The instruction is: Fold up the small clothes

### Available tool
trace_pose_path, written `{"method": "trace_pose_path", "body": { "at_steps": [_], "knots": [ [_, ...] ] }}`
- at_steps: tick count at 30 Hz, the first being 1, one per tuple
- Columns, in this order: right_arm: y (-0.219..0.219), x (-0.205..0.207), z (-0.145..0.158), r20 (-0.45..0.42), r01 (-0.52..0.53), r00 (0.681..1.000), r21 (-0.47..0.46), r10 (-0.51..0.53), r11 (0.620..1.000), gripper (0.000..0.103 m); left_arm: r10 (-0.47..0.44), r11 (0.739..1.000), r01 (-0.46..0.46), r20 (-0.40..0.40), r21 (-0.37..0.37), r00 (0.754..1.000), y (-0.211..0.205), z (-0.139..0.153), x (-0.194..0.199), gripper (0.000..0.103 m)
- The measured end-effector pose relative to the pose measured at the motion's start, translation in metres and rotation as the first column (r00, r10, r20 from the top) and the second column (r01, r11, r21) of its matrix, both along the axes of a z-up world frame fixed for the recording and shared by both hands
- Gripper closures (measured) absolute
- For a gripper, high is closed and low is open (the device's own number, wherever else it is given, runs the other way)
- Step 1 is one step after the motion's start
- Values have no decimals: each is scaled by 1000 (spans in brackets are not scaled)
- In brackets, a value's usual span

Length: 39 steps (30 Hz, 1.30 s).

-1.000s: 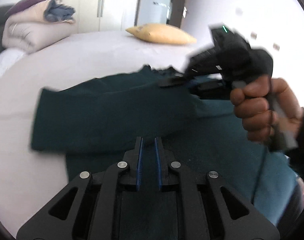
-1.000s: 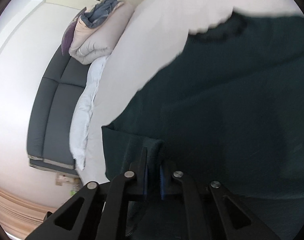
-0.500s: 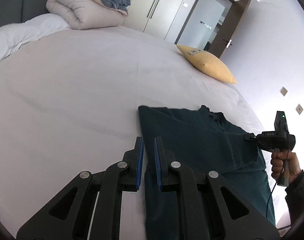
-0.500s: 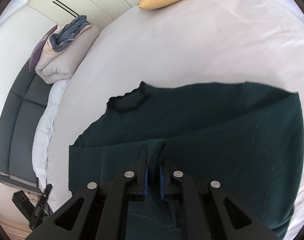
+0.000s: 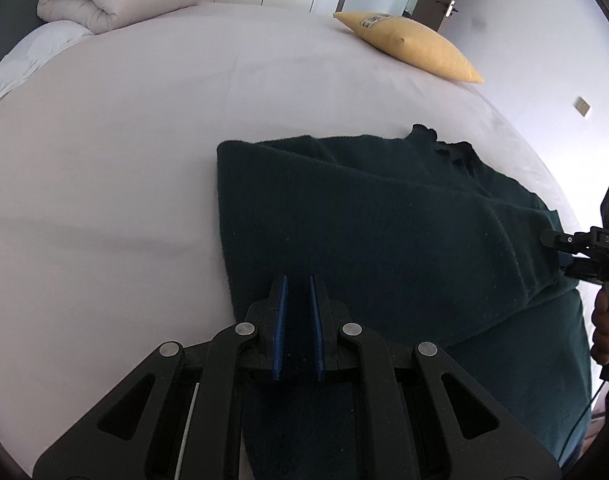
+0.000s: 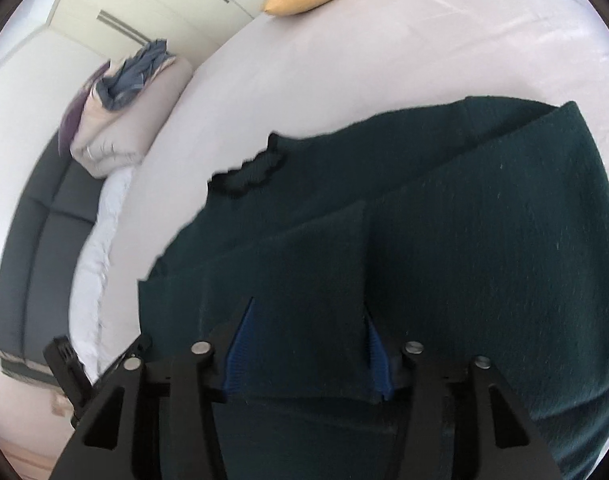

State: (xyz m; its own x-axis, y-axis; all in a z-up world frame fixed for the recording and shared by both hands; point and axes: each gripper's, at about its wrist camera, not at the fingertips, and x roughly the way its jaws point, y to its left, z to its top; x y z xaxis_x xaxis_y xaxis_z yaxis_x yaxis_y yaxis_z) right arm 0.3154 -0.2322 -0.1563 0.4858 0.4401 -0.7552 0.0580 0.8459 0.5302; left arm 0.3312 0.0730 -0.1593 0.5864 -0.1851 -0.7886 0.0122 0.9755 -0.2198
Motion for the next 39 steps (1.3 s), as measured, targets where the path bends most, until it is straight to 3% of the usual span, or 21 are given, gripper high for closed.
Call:
{"method": "trace_pose_path", "body": {
  "at_steps": [2,3,6,11,15,18,20,22,25,27,28,29,31,35,39],
  "knots": [
    [3,1,2,-1,4,1000,-59,-4,998,83,-2,1000,2,-4,4,1000,-1,0,0,92],
    [2,3,1,-8,16,1000,-81,-16,997,91,-7,1000,7,-6,11,1000,-1,0,-1,92],
    [-13,7,-3,-13,66,998,-39,-67,997,94,-17,999,17,-7,34,1000,-3,-1,-5,93],
    [-16,11,-9,5,79,997,-66,-79,995,96,-24,998,24,-4,55,1000,-6,-5,-12,93],
    [-22,6,-7,4,98,995,-48,-98,994,94,-46,997,46,-18,56,999,-6,-2,-19,92],
    [-19,-8,15,50,150,989,-203,-142,968,82,-22,998,21,9,62,1000,0,13,-26,92],
    [-18,-16,30,97,175,983,-229,-156,958,81,0,999,-1,39,44,999,4,24,-22,92],
    [-10,-19,42,125,151,984,-172,-130,974,79,-1,1000,1,47,16,999,3,30,-12,92],
    [15,-10,44,156,38,987,-66,-28,997,66,-31,999,29,80,25,996,-9,33,5,92],
    [28,-1,35,165,-34,986,18,31,999,57,-36,998,35,26,43,999,-16,16,22,92],
    [35,6,25,165,-78,984,64,66,995,47,-33,999,34,-34,33,999,-16,0,28,92],
    [37,10,15,144,-84,987,78,72,993,43,-33,999,34,-35,15,999,-15,-7,29,93],
    [32,12,-6,95,-46,995,80,39,996,50,-44,999,44,9,1,999,-11,-7,21,93],
    [2,-9,-13,147,-13,989,143,-8,990,63,-64,998,64,12,17,998,-5,-4,3,93],
    [-26,-43,4,164,68,981,221,-105,973,59,-43,999,43,28,26,999,-2,4,-18,92]
  ]
}}
